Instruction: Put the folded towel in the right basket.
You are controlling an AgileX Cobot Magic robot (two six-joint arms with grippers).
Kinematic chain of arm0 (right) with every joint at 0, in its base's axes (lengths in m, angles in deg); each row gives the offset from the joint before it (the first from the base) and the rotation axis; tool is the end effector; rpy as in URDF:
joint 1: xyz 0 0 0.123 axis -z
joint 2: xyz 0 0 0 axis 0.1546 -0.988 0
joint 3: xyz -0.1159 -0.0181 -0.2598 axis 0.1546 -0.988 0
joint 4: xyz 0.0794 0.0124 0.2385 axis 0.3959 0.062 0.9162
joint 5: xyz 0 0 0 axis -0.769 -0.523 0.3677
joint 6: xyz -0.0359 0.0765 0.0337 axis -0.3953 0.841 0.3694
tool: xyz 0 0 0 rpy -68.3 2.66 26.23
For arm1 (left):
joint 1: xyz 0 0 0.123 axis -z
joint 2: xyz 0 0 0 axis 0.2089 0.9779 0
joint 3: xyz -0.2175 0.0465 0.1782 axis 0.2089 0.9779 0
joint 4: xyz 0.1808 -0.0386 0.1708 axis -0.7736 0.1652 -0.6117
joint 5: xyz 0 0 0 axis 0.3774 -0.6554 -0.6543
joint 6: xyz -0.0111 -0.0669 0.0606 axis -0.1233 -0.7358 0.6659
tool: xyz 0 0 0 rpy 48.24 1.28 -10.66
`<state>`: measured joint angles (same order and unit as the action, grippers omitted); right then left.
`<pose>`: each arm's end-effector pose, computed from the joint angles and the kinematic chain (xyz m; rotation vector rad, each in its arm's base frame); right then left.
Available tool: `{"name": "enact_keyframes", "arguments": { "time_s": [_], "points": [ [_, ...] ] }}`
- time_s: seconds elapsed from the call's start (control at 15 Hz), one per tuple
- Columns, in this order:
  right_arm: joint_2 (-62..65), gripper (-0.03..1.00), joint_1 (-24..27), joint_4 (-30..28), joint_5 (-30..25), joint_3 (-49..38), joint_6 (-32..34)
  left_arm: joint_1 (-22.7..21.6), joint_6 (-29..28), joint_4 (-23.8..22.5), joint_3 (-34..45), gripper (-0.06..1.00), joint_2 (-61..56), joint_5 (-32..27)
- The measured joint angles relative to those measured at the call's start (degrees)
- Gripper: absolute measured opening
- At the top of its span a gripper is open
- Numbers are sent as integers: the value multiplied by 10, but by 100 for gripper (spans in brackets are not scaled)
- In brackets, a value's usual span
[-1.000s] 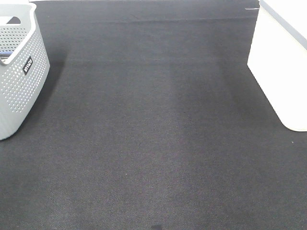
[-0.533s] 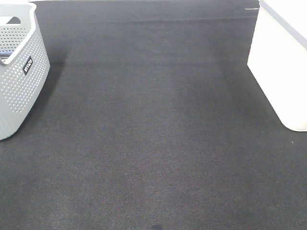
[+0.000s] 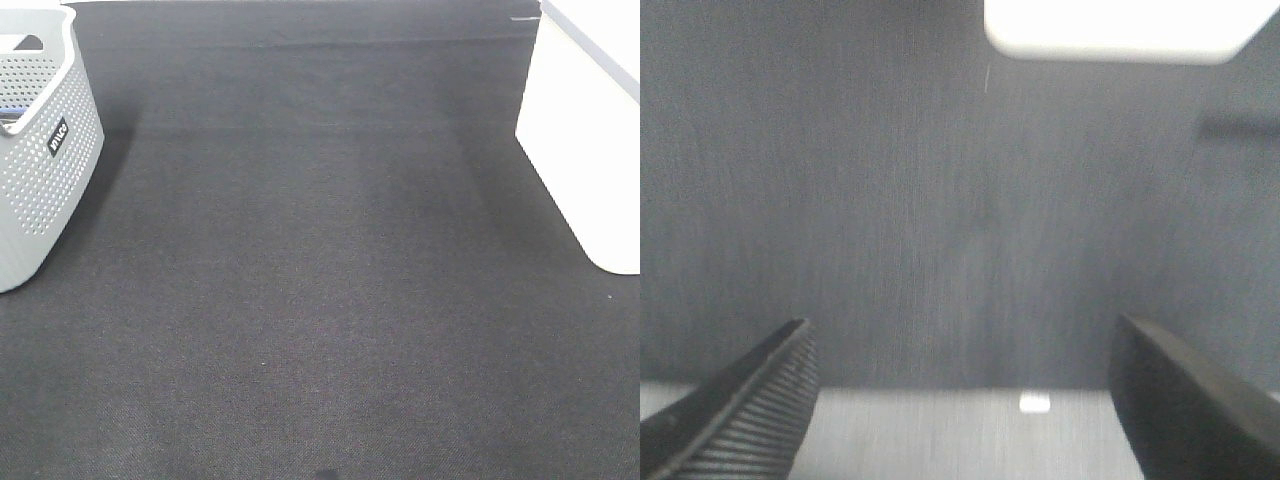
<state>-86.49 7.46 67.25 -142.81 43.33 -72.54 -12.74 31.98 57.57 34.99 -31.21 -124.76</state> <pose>0.0216 0.0016 0.2809 -0.0897 2.3218 0.0017 -0.0055 -0.0025 0.2777 0.0167 2.0331 -0.0125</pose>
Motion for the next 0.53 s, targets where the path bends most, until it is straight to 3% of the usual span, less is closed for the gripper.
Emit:
{"name": "enact_keyframes", "arguments": {
  "time_s": [0.2, 0.33, 0.53],
  "points": [
    [116, 75, 0, -1, 5, -1, 0, 0, 0, 0, 0, 97, 0, 0],
    [132, 75, 0, -1, 3, -1, -1, 0, 0, 0, 0, 97, 0, 0],
    [133, 75, 0, 0, 44, -21, -2, 0, 0, 0, 0, 97, 0, 0]
  ]
}}
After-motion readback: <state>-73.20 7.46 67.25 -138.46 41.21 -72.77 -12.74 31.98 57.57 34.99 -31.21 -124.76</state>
